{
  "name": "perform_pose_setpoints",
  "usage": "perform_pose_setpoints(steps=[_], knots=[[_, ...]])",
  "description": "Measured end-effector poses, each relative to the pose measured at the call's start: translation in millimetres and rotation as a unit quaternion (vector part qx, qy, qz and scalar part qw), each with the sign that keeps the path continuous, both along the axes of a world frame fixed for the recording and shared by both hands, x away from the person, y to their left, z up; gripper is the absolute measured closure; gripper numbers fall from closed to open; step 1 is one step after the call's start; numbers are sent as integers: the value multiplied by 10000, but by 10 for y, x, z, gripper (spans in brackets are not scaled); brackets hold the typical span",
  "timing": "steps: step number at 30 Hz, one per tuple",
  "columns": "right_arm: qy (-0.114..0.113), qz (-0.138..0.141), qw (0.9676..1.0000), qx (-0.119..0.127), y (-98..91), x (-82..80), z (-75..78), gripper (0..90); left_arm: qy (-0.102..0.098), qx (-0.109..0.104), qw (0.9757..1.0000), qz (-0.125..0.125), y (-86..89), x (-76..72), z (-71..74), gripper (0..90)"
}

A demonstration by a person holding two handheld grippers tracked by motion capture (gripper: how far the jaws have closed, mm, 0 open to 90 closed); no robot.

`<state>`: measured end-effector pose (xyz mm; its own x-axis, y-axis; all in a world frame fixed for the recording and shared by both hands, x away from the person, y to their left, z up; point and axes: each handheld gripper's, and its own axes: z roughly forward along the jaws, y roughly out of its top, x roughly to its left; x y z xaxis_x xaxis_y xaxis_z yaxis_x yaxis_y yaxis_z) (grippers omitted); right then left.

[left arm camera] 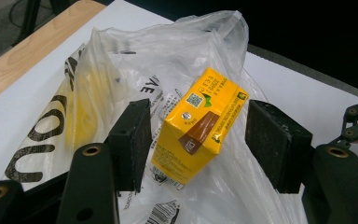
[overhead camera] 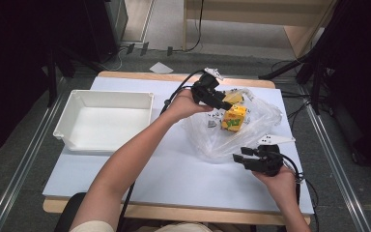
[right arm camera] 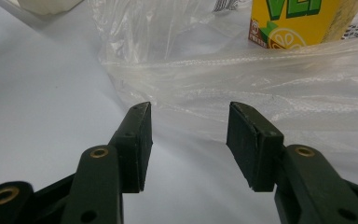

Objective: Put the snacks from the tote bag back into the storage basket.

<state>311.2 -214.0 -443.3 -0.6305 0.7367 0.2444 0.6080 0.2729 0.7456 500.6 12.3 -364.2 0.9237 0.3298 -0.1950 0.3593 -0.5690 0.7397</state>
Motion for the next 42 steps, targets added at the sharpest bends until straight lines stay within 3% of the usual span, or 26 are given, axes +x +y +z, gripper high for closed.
perform_pose_setpoints(steps=[6, 20, 42], knots=[[-5, -42, 10000, -22, -30, -60, -1, 516, 15, -52, 9999, -103, -44, 39, -99, 393], [17, -121, 9999, -5, -82, -79, -16, 516, 99, 159, 9994, -274, -201, 33, -411, 352], [102, -98, 9999, -40, -73, -56, -60, 516, 174, 101, 9995, -256, -325, 57, -547, 353]])
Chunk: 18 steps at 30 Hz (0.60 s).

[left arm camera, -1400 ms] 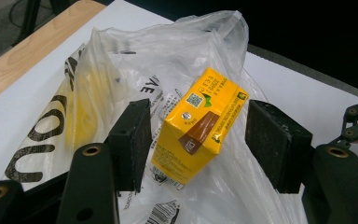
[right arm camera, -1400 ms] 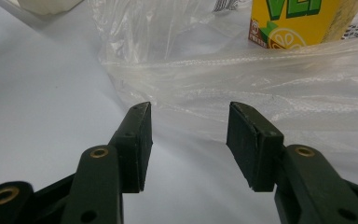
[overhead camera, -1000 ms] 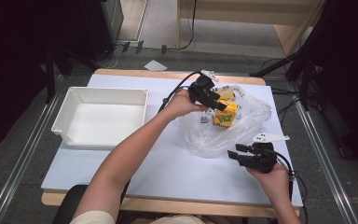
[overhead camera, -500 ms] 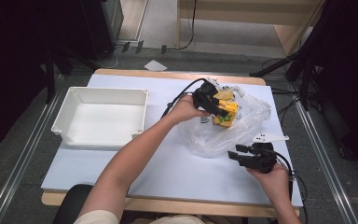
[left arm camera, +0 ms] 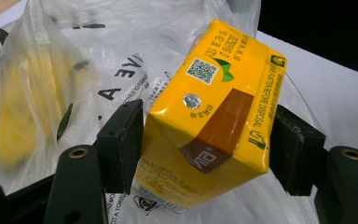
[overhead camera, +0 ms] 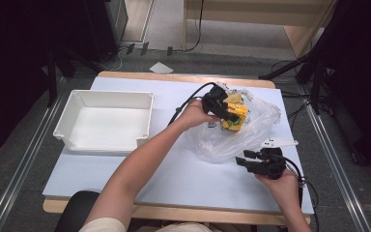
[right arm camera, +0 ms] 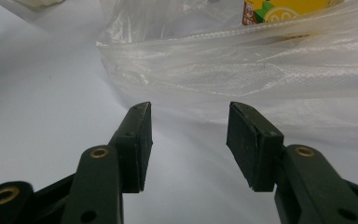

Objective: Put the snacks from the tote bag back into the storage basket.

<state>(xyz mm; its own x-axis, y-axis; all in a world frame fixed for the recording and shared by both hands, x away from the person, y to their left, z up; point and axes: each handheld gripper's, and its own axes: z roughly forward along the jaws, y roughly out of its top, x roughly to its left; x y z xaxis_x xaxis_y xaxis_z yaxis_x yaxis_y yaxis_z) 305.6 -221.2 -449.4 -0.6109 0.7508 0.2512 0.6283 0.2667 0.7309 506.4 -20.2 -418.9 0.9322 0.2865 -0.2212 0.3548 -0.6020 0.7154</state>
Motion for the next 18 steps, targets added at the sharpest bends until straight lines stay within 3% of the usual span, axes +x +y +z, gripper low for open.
perform_pose_setpoints(steps=[18], knots=[[22, 16, 10000, -43, 6, 5, -13, 514, -21, 18, 10000, -55, -49, -5, -20, 394]])
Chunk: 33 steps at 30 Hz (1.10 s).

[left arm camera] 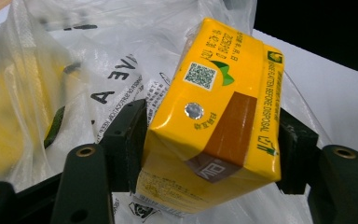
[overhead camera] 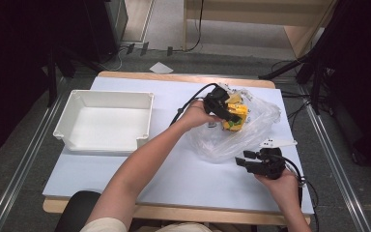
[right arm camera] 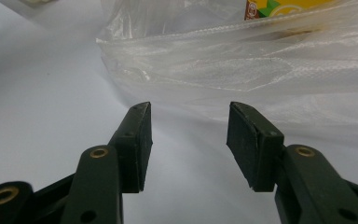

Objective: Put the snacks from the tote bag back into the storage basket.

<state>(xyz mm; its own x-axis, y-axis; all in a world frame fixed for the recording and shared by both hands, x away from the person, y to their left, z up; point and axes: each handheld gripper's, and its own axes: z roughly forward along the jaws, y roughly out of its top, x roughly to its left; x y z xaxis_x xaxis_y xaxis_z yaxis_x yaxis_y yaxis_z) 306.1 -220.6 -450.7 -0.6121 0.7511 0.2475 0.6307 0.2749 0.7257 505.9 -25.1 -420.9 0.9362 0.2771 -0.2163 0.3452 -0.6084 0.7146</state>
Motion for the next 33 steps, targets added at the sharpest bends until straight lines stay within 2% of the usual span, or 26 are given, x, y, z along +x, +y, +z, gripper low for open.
perform_pose_setpoints(steps=[9, 10, 15, 20, 26, 29, 31, 33], knots=[[-5, -12, 10000, -13, -2, 1, -4, 513, -67, 27, 10000, -16, -14, -21, -3, 468], [-3, -9, 10000, -9, -2, 2, -4, 513, -159, 106, 9998, -57, -15, -29, 5, 474], [2, -9, 10000, -7, -2, 0, -5, 513, -305, 207, 9993, -44, -28, -59, 23, 499], [10, 13, 10000, -5, 3, 0, -8, 513, -333, 243, 9991, 49, -28, -58, 41, 517], [6, -5, 10000, -1, -13, 5, -8, 514, -186, 274, 9991, 276, -36, -32, 91, 523], [-10, -5, 10000, -5, -19, 6, -8, 514, -207, 260, 9990, 288, -29, -30, 130, 525], [-6, -7, 10000, 14, -19, 7, -10, 514, -115, 122, 9992, 356, -9, -29, 206, 525], [1, -6, 10000, 10, -19, 6, -10, 514, -150, 109, 9993, 336, 5, -30, 262, 525]])
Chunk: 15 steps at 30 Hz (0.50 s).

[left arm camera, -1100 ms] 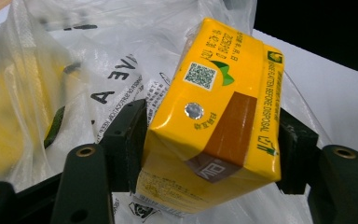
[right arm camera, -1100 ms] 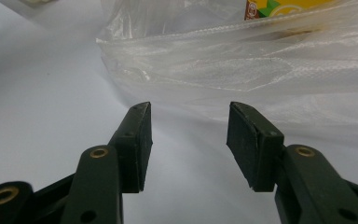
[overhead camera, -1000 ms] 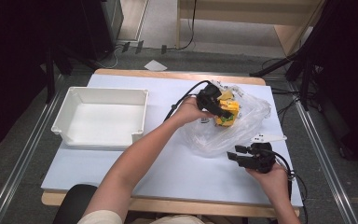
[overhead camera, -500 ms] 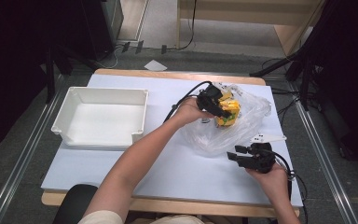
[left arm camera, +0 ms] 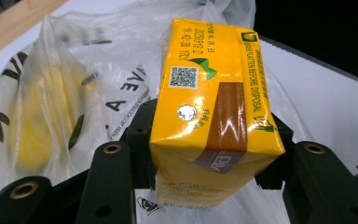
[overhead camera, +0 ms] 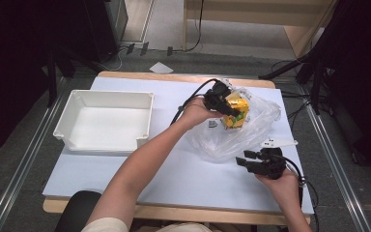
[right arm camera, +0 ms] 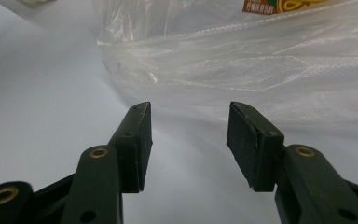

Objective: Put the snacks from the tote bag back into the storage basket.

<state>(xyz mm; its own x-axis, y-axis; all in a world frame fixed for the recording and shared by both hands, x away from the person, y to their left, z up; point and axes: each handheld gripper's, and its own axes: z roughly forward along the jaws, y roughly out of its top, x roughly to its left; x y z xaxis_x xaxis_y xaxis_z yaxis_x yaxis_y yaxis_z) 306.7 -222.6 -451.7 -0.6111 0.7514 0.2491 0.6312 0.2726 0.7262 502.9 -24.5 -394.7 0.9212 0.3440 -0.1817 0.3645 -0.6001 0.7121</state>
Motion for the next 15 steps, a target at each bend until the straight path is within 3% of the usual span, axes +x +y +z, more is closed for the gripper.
perform_pose_setpoints(steps=[3, 4, 15], knots=[[-15, 4, 10000, -3, 0, -1, 2, 514, 25, -15, 10000, 14, 19, -8, 74, 525], [-16, 4, 10000, -8, 1, -1, 2, 514, 117, 0, 9999, 45, 47, 0, 136, 525], [5, 21, 10000, 3, 19, -1, -3, 515, 150, 16, 9999, 64, 166, -54, 361, 526]])
